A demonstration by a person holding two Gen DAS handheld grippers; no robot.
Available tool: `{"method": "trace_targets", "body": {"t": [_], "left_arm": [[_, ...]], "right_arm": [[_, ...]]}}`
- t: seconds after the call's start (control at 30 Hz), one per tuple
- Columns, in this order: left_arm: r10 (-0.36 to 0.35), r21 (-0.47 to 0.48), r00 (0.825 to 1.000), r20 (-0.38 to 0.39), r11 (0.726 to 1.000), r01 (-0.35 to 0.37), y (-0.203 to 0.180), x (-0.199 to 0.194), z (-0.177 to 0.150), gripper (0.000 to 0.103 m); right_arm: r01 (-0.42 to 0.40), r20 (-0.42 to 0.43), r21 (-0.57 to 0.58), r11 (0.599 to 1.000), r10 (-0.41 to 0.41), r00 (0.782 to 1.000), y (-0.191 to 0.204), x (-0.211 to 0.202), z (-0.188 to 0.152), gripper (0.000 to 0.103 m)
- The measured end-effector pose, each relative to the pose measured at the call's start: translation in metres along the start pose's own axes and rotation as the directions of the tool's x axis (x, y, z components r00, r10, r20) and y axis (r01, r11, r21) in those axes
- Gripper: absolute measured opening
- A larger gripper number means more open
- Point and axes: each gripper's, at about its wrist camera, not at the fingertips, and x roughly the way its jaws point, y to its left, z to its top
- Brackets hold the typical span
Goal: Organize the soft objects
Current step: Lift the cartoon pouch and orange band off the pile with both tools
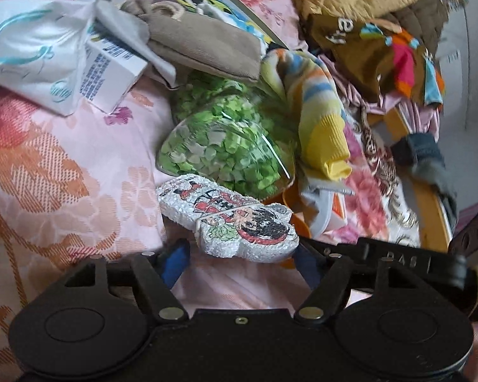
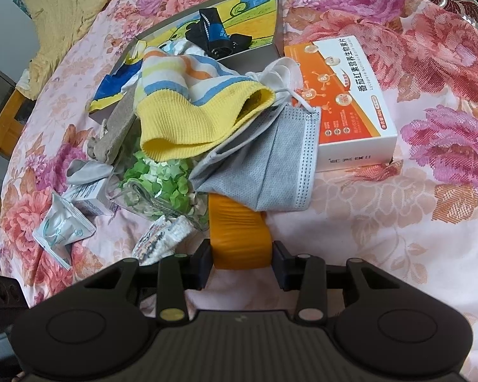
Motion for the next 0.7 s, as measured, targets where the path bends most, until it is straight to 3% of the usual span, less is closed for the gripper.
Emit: {"method": "trace_targets", "body": {"t": [0.2, 0.37, 0.47, 0.6, 0.7], "left_arm": [[-0.018, -0.037, 1.000, 0.009, 0.999, 0.018, 0.004, -0.002, 0.004, 0.076], [-0.005, 0.060, 1.000, -0.012, 0.998, 0.006, -0.006, 0.000, 0.001, 0.049], [0.017, 0.141, 1.000, -0.021, 0.990, -0.014, -0.015, 0.003, -0.006, 0.039], [0.005, 0.109, 1.000, -0.010, 0.994, -0.004, -0.011, -0.001, -0.009, 0.038], [-0.011, 0.017, 1.000, 0.007, 1.000, 0.010, -0.001, -0.007, -0.010, 0.047]], "right_arm": [[0.001, -0.002, -0.002, 1.000, -0.001, 1.000, 0.001, 0.000, -0.001, 0.043], [-0.006, 0.004, -0.018, 1.000, 0.006, 1.000, 0.003, -0.001, -0.002, 0.043], [-0.014, 0.017, -0.019, 1.000, 0.014, 1.000, 0.004, -0.005, -0.002, 0.043], [-0.024, 0.022, -0.015, 1.000, 0.025, 0.999, 0.002, -0.008, -0.002, 0.043], [-0.025, 0.019, -0.017, 1.000, 0.025, 1.000, 0.003, -0.007, -0.002, 0.043]]}}
